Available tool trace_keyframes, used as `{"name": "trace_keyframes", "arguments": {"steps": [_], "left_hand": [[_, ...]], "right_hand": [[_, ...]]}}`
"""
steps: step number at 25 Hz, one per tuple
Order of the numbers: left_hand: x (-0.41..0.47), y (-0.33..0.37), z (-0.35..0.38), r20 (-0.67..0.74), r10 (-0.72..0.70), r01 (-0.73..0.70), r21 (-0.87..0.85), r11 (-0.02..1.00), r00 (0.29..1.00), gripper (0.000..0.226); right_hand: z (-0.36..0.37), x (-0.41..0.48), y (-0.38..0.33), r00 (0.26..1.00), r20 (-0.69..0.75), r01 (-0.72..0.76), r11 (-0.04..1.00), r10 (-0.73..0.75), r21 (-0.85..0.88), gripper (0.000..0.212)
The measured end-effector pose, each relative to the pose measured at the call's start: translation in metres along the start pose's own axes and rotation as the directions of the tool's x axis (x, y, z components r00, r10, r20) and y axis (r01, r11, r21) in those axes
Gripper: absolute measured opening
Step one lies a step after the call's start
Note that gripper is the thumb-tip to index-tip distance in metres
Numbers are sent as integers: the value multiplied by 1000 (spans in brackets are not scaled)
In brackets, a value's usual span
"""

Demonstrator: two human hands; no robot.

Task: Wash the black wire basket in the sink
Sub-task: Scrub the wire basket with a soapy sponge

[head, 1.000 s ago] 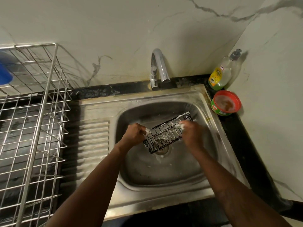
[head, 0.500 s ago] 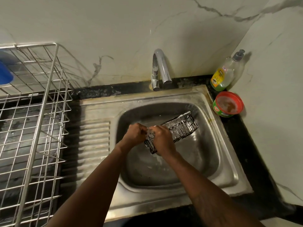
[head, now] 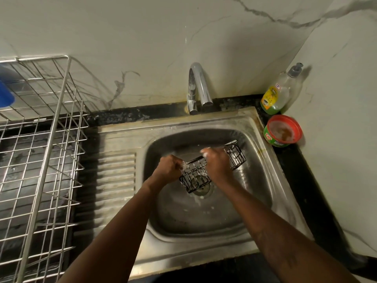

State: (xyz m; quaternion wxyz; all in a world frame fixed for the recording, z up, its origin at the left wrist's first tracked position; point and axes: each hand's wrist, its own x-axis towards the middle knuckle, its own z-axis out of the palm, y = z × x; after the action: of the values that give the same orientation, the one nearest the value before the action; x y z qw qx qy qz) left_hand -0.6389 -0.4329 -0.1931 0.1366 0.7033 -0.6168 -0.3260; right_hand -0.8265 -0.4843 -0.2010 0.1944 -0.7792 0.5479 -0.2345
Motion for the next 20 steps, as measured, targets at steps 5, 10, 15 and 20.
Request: {"name": "trace_keyframes", "arguments": {"steps": [5, 10, 15, 20], "left_hand": [[0, 2, -2, 20, -3, 3, 31, 1000, 1000, 18], [1, -2, 1, -15, 19, -19, -18, 1000, 1000, 17], [5, -2, 2, 2, 16, -16, -16, 1000, 1000, 15], [9, -7, 1, 3, -35, 35, 10, 999, 999, 16]], "right_hand": [[17, -5, -19, 967, 186, 175, 985, -171, -2, 39], [-44, 27, 52, 957, -52, -289, 955, 286, -65, 48], [-52, 29, 46, 919, -73, -394, 902, 387, -174, 45], [-63, 33, 24, 776, -75, -623, 780, 626, 59, 42]]}}
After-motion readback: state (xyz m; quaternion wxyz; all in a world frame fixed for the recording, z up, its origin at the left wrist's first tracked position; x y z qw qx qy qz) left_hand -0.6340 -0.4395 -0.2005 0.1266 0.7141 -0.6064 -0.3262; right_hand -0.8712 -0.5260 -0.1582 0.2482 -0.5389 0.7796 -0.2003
